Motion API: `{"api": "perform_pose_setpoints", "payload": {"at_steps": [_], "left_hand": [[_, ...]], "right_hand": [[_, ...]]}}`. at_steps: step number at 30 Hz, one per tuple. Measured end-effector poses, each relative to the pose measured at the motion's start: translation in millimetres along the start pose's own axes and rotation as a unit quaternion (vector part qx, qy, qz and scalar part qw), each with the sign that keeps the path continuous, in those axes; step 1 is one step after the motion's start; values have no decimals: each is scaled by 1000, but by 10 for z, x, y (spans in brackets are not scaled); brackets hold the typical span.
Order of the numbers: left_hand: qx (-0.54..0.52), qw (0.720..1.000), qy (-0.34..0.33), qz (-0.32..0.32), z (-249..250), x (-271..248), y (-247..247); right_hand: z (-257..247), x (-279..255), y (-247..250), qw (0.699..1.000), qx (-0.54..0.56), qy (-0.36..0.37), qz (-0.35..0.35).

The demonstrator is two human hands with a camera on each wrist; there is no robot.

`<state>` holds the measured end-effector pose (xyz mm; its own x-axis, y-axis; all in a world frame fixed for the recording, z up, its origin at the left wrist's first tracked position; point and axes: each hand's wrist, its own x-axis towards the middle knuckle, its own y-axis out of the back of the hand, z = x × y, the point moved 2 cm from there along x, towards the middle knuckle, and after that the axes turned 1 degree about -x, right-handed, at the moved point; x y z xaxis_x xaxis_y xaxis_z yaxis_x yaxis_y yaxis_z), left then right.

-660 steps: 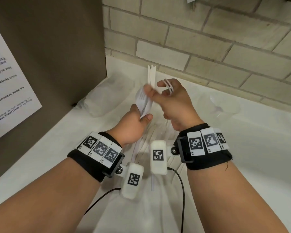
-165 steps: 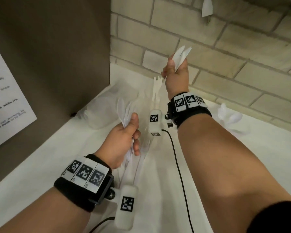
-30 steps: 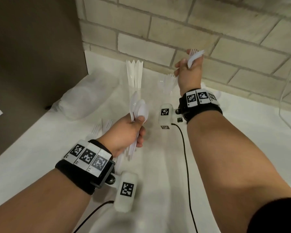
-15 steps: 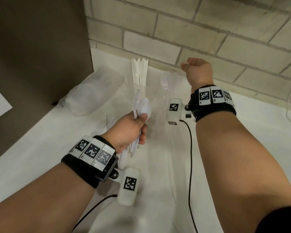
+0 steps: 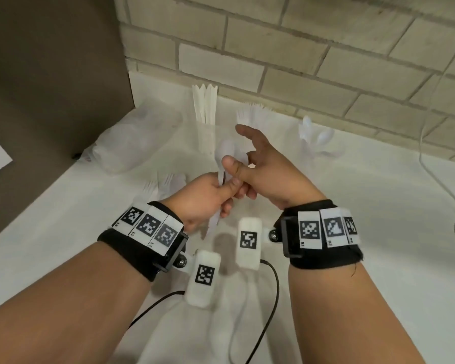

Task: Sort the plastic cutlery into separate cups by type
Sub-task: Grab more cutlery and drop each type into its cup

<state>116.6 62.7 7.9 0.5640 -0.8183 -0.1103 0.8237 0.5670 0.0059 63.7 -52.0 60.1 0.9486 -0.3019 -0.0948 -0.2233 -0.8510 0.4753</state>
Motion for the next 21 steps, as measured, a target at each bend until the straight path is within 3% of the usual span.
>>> {"api": "perform_pose_setpoints", "payload": {"at_steps": [6, 10, 13, 16, 18, 21], "left_hand": [[67, 991, 46, -110, 4, -50, -59], [98, 987, 51, -113, -10, -48, -146], [270, 961, 31, -47, -14, -47, -77], [372, 920, 60, 110, -54, -67, 248], [434, 873, 133, 177, -143, -94, 515], [485, 812, 265, 185, -262, -155, 723]], "right_hand": [[-30, -100, 35, 993, -102, 65, 14], [27, -98, 24, 989, -121, 71, 35], [96, -108, 120, 988, -120, 74, 64], [99, -68, 484, 975, -127, 77, 166], [39, -52, 819, 951, -130, 93, 265], [-97, -49, 1281, 891, -168, 129, 401]]}}
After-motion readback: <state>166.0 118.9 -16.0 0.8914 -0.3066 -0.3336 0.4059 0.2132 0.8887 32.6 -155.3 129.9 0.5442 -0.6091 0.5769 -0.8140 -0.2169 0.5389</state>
